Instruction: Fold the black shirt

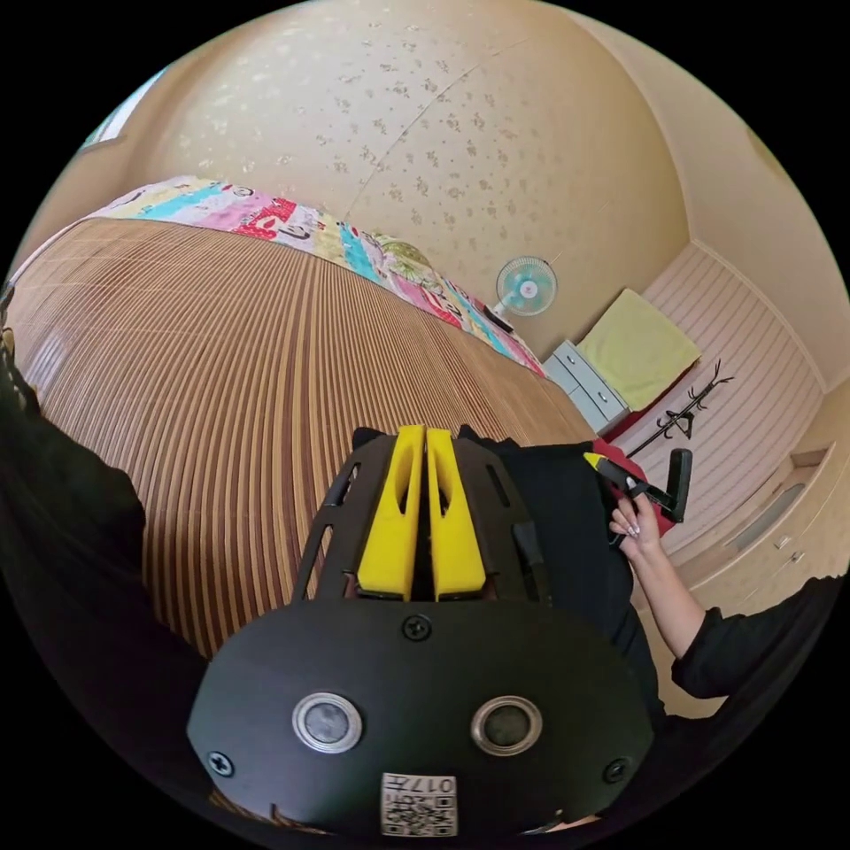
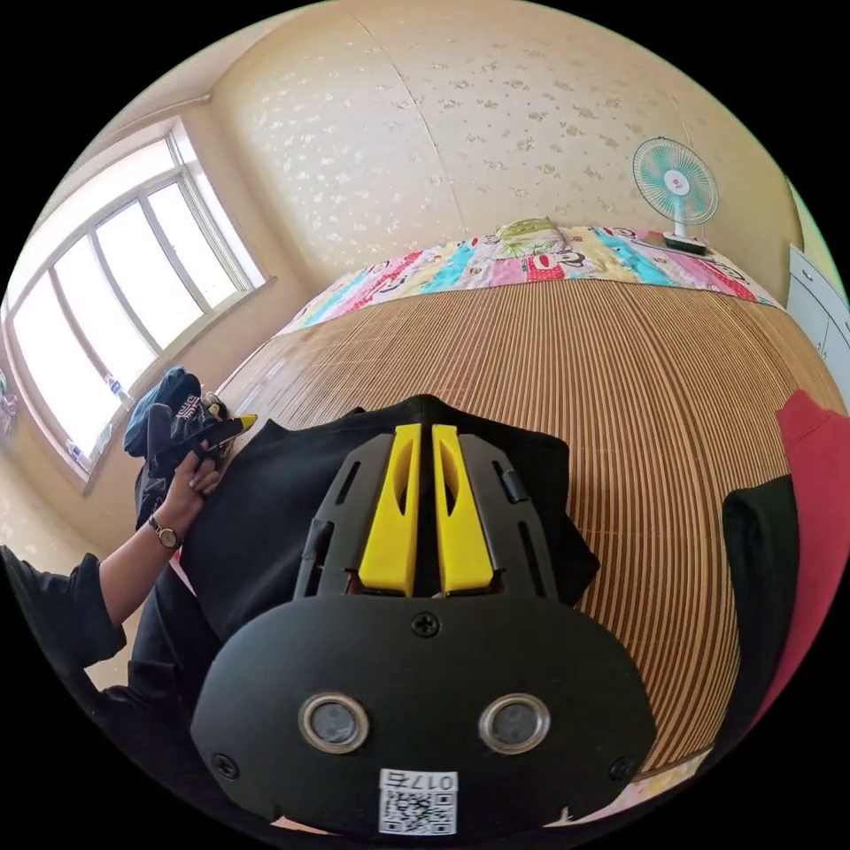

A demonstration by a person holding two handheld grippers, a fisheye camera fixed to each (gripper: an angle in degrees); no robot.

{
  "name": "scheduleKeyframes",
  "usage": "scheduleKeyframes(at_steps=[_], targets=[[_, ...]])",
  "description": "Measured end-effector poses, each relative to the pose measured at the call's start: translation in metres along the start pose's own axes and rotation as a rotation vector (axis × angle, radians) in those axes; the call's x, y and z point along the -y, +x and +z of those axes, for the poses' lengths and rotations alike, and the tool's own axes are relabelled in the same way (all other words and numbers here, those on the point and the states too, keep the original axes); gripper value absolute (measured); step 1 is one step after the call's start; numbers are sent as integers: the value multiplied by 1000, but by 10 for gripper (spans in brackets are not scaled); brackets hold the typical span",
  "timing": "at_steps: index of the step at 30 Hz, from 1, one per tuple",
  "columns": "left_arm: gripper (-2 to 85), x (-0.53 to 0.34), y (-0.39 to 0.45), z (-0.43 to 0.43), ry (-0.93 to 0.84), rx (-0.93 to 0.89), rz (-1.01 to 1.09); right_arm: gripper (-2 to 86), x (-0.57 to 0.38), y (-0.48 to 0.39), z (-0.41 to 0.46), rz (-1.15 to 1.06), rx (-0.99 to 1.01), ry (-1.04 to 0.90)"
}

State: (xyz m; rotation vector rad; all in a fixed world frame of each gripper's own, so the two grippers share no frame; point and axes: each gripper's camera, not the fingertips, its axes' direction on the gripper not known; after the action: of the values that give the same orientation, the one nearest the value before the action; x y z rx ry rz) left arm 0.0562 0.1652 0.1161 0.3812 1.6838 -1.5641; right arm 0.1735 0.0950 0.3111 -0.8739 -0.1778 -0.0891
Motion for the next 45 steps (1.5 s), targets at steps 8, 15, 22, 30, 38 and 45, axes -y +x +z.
scheduleKeyframes(at_steps=[8, 15, 22, 30, 38, 45], targets=[[173, -12, 16, 37, -169, 242, -16, 107, -3, 68, 61, 121, 46, -279], [77, -58, 84, 103, -276, 619, 287, 106, -26, 114, 10, 179, 67, -85], [44, -96, 108, 81, -77, 733, 348, 82, -60, 151, -37, 337, -88, 114], [46, -73, 53, 91, -235, 607, 155, 37, -54, 216, 3, 488, -170, -93], [46, -76, 51, 79, -219, 596, 153, 44, -74, 239, -1, 456, -92, -116], [47, -72, 51, 64, -206, 594, 155, 45, -102, 125, -68, -26, -106, -142]])
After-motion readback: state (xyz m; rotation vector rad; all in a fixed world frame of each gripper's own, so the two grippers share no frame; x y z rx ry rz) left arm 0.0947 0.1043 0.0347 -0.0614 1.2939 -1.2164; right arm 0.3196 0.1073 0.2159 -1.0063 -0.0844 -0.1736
